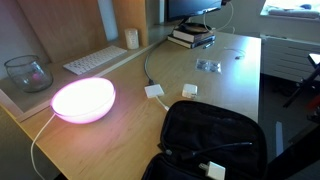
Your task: Put the cord on the right side of the desk
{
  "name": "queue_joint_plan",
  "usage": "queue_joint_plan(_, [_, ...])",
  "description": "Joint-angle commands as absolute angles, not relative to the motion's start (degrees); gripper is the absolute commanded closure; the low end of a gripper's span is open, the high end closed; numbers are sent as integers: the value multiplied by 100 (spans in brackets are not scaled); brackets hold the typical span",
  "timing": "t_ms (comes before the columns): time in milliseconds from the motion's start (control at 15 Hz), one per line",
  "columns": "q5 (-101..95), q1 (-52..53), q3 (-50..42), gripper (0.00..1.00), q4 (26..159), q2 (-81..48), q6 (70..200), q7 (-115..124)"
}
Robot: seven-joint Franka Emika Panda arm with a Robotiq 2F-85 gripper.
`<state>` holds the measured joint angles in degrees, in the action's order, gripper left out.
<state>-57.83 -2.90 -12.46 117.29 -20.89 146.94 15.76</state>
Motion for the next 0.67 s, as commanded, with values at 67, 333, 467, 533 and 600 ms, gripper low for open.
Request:
queue_joint_plan(67, [-5296,-479,-829,98,12100,-2054,15033,1024])
queue_joint_plan(333, [-4646,-501,-609,98,12291,-2099,15198,311])
queue_joint_plan(467, [-4256,-555,-504,98,12356,-2115,15220,-138])
queue_joint_plan(533, [-4037,-564,-461,98,12383,-2124,15172,-374])
queue_joint_plan(600, [-3915,-538,-462,98,12396,-2129,15128,-572])
